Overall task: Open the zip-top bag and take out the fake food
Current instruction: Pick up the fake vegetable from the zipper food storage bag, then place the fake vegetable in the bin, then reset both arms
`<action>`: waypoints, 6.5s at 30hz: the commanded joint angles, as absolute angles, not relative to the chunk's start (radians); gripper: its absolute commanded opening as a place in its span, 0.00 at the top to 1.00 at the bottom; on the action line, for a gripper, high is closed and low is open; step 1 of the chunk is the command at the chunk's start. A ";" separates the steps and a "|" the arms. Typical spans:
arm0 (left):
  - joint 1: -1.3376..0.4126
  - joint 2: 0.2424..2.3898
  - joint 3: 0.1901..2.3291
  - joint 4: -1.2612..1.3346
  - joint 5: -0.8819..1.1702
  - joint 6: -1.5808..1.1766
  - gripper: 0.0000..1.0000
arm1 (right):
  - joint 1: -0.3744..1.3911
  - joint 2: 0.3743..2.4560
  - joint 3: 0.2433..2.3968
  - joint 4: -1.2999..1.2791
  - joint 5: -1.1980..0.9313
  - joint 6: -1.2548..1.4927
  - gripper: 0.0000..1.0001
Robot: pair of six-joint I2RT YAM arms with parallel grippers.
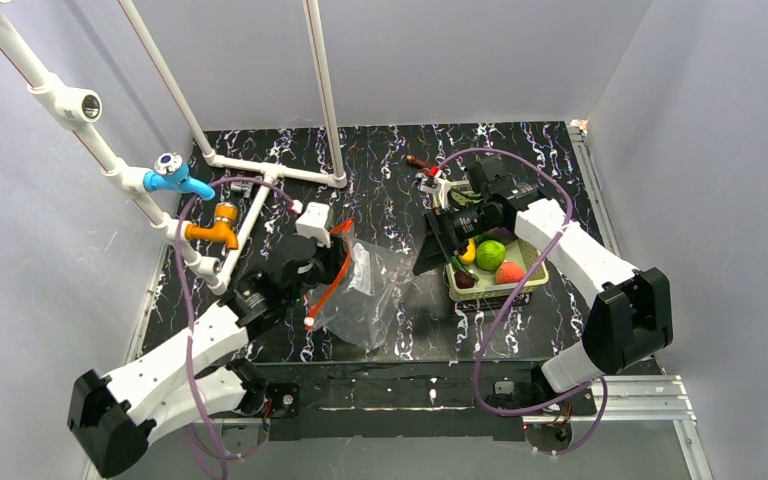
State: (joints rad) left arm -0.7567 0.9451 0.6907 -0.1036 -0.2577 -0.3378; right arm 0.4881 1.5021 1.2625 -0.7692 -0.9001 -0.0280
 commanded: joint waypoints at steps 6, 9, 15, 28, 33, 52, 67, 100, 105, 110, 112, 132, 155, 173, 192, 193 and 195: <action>-0.759 0.748 0.551 0.080 -0.576 -0.359 1.00 | 0.453 1.471 1.290 -0.770 -0.931 -0.020 0.16; -0.760 0.727 0.549 0.087 -0.619 -0.398 1.00 | 0.437 1.467 1.290 -0.770 -0.933 -0.020 0.16; -0.760 0.682 0.575 0.114 -0.640 -0.477 1.00 | 0.412 1.454 1.282 -0.762 -0.939 -0.020 0.16; -0.761 1.040 0.801 -0.010 -0.509 -0.084 1.00 | 0.401 1.443 1.267 -0.756 -0.952 -0.010 0.16; -0.761 1.116 0.929 0.096 -0.452 -0.044 1.00 | 0.399 1.446 1.268 -0.758 -0.954 -0.010 0.16; -0.766 1.413 1.290 -0.196 -0.574 0.162 1.00 | 0.322 1.441 1.269 -0.732 -0.961 -0.005 0.16; -0.753 1.245 1.442 -0.691 -0.463 -0.143 1.00 | 0.321 1.394 1.212 -0.520 -0.529 -0.005 0.16; -0.781 1.657 1.243 0.285 0.269 -0.902 1.00 | -0.042 1.223 1.124 -0.426 -0.767 -0.192 0.16; -0.791 1.789 1.328 0.291 0.289 -0.925 0.90 | -0.060 1.219 1.119 -0.422 -0.775 -0.192 0.16; -0.807 1.877 1.418 0.192 0.296 -0.896 0.50 | -0.068 1.220 1.118 -0.423 -0.781 -0.219 0.16; -0.807 1.870 1.425 0.154 0.280 -0.859 0.27 | -0.070 1.221 1.118 -0.423 -0.784 -0.219 0.16; -0.813 1.293 1.193 -0.235 0.016 -0.297 0.02 | -0.097 1.183 1.124 -0.470 -0.849 -0.219 0.16; -0.800 0.662 1.085 -0.655 -0.288 -0.218 0.02 | -0.361 0.948 1.218 -0.668 -0.849 -0.247 0.16; -0.800 0.540 1.117 -0.744 -0.438 -0.272 0.02 | -0.367 0.866 1.243 -0.694 -0.640 -0.247 0.16; -0.799 0.537 1.088 -0.710 -0.443 -0.280 0.02 | -0.367 0.881 1.264 -0.680 -0.812 -0.247 0.16; -0.801 0.538 1.089 -0.709 -0.443 -0.279 0.02 | -0.366 0.881 1.266 -0.682 -0.812 -0.247 0.16; -0.799 0.541 1.092 -0.705 -0.439 -0.278 0.02 | -0.367 0.883 1.269 -0.684 -0.812 -0.247 0.16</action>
